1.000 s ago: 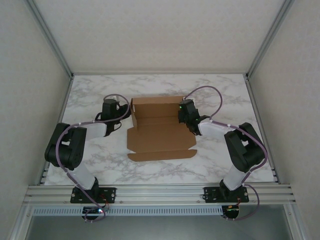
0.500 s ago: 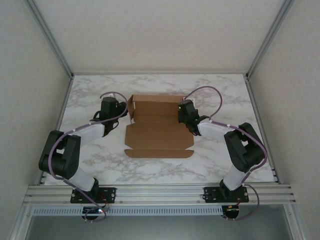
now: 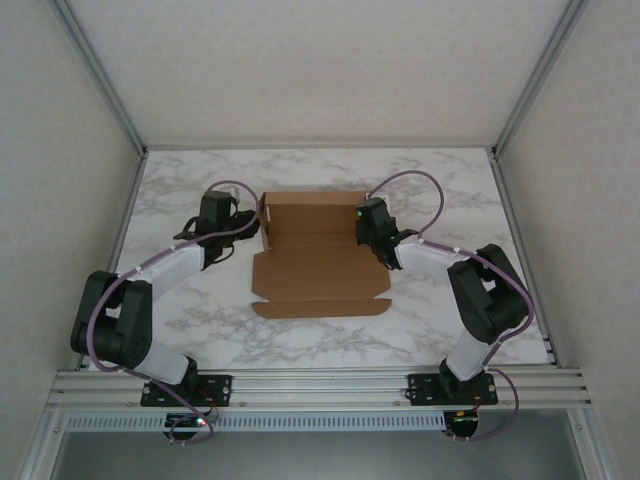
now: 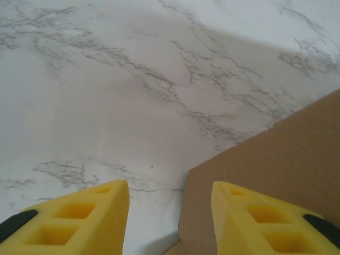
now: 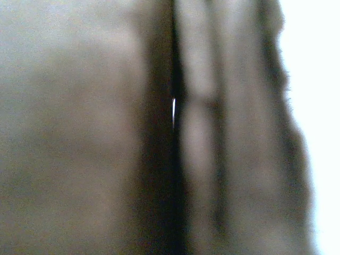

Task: Fold the paper box

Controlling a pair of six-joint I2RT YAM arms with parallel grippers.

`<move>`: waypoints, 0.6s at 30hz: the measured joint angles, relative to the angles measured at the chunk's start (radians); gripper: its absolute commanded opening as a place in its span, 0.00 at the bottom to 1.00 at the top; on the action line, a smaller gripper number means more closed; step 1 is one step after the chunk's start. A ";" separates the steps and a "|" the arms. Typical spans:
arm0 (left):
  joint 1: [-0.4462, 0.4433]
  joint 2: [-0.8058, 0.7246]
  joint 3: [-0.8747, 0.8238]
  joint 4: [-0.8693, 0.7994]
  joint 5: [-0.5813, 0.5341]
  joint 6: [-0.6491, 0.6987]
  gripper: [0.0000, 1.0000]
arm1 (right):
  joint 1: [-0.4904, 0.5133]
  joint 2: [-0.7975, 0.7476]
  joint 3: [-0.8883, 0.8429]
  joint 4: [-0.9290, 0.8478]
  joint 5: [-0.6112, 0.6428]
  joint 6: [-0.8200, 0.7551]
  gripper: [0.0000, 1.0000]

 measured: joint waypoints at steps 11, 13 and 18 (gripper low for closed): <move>-0.040 0.000 0.016 -0.088 0.048 0.060 0.45 | 0.000 0.006 0.007 0.001 -0.004 -0.015 0.00; -0.053 0.000 0.018 -0.090 0.048 0.060 0.45 | -0.001 0.007 0.007 0.003 -0.004 -0.015 0.00; -0.062 0.005 0.041 -0.091 0.044 0.061 0.46 | -0.007 0.008 0.007 0.004 -0.007 -0.014 0.00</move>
